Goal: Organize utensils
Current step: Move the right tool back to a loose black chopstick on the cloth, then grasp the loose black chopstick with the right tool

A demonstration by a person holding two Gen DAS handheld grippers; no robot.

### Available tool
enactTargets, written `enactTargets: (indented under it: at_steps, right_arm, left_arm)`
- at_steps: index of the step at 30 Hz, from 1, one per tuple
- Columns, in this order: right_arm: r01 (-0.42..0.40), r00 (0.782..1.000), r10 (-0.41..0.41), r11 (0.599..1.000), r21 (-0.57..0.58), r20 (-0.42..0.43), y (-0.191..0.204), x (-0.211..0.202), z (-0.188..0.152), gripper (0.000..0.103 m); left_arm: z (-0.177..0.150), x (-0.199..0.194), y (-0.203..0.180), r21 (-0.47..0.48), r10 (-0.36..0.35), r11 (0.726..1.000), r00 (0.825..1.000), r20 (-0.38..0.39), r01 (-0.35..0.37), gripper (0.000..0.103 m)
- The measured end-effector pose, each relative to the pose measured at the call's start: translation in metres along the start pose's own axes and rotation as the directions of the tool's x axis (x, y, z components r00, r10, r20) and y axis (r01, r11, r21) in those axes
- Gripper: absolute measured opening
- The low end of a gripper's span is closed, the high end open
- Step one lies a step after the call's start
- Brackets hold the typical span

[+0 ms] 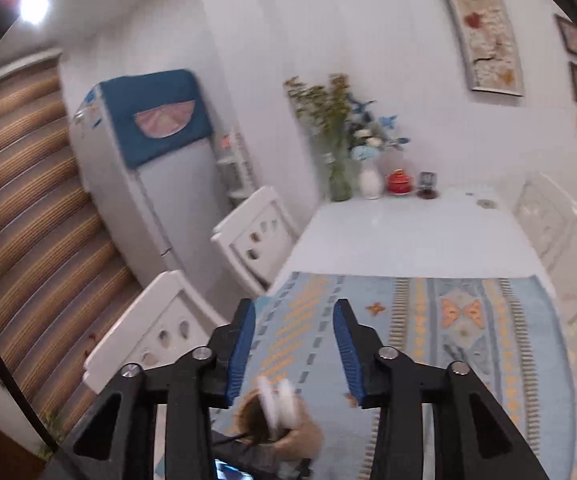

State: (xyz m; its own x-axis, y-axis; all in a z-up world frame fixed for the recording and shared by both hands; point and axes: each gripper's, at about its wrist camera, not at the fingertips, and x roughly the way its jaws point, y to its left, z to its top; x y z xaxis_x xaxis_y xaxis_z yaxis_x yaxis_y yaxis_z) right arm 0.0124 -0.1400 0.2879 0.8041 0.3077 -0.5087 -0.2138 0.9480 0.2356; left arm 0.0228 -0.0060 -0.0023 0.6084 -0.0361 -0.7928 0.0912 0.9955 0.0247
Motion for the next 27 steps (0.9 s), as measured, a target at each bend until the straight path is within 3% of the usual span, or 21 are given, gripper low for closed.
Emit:
enactTargets:
  at_steps: [7, 13, 14, 16, 18, 20, 24, 27]
  right_arm:
    - [0.113, 0.992, -0.111, 0.993, 0.025, -0.052, -0.043, -0.017, -0.019, 0.042]
    - [0.187, 0.96, -0.172, 0.981, 0.051, -0.223, -0.084, 0.002, -0.062, 0.042]
    - [0.202, 0.945, -0.182, 0.978, 0.048, -0.273, -0.091, 0.011, -0.072, 0.042]
    - [0.239, 0.892, -0.21, 0.971, 0.023, -0.399, -0.102, 0.034, -0.095, 0.042]
    - [0.287, 0.767, -0.255, 0.957, -0.04, -0.589, -0.116, 0.072, -0.128, 0.042]
    - [0.292, 0.662, -0.261, 0.953, -0.079, -0.703, -0.128, 0.102, -0.162, 0.039]
    - [0.254, 0.605, -0.224, 0.964, -0.081, -0.764, -0.137, 0.127, -0.192, 0.036]
    - [0.231, 0.609, -0.225, 0.968, -0.102, -0.76, -0.137, 0.135, -0.195, 0.036]
  left_arm:
    - [0.0, -0.001, 0.001, 0.0, 0.0, 1.0, 1.0, 0.0, 0.0, 0.097]
    - [0.0, -0.001, 0.002, -0.001, 0.0, 1.0, 1.0, 0.0, 0.0, 0.097]
    - [0.0, -0.001, 0.002, -0.001, 0.0, 1.0, 1.0, 0.0, 0.0, 0.097]
    - [0.0, -0.001, 0.002, -0.001, 0.0, 1.0, 1.0, 0.0, 0.0, 0.097]
    - [0.0, -0.001, 0.002, -0.001, 0.0, 1.0, 1.0, 0.0, 0.0, 0.097]
    - [0.0, -0.001, 0.002, -0.001, -0.001, 1.0, 1.0, 0.0, 0.001, 0.097]
    - [0.0, -0.001, 0.002, -0.001, 0.001, 1.0, 1.0, 0.0, -0.001, 0.097]
    - [0.0, -0.001, 0.003, -0.001, -0.001, 1.0, 1.0, 0.0, 0.001, 0.097]
